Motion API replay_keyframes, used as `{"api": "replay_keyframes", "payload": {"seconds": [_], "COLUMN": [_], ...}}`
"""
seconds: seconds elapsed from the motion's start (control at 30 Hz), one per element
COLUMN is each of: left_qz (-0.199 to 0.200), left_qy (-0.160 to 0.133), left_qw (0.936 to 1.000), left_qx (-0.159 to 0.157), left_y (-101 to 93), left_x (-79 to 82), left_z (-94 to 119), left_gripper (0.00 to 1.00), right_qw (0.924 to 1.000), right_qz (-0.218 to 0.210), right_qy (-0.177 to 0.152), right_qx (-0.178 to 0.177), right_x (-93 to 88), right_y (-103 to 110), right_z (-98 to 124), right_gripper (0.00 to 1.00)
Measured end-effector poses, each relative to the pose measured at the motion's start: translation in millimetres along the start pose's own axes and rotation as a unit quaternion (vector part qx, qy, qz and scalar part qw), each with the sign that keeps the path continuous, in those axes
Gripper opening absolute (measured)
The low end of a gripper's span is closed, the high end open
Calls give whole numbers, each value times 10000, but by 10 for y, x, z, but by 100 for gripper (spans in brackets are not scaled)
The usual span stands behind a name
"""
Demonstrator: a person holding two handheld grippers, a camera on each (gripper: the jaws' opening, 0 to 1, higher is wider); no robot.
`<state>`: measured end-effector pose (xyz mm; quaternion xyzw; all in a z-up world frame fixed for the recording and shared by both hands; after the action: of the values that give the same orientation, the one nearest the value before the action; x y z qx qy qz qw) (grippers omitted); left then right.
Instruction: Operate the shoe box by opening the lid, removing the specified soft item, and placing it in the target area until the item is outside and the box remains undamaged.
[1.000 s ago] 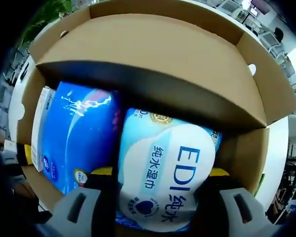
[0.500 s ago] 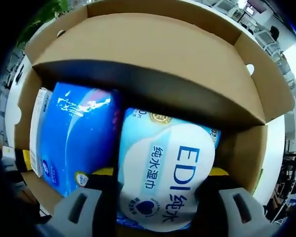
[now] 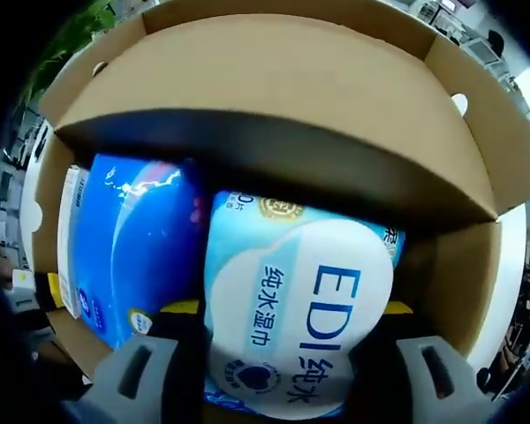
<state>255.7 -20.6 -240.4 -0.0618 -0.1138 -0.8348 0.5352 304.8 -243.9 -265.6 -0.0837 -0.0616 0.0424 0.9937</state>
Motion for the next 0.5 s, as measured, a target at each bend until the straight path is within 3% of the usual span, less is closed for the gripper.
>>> {"api": "replay_keyframes", "payload": {"seconds": [0.5], "left_qz": [-1], "left_qy": [-4], "left_qw": [10000], "left_qx": [-5], "left_y": [-8], "left_x": [9], "left_z": [-6], "left_gripper": [9], "right_qw": [10000], "right_qz": [3], "right_qy": [5], "right_qx": [-7], "right_x": [9], "right_y": [-9], "right_z": [10], "right_gripper": [73]}}
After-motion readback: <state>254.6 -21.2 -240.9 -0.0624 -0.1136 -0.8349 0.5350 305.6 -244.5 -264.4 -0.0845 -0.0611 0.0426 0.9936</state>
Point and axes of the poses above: the point that each gripper's makers call its tool centre point, and the gripper's own axes: z roughly backward along the fingers, y roughly to its left, x roughly out of its top, the point moved 9 cm from there along z, roughly backward along the fingers, and after that the axes turned 10 degrees about -x, right-handed, at the moved point
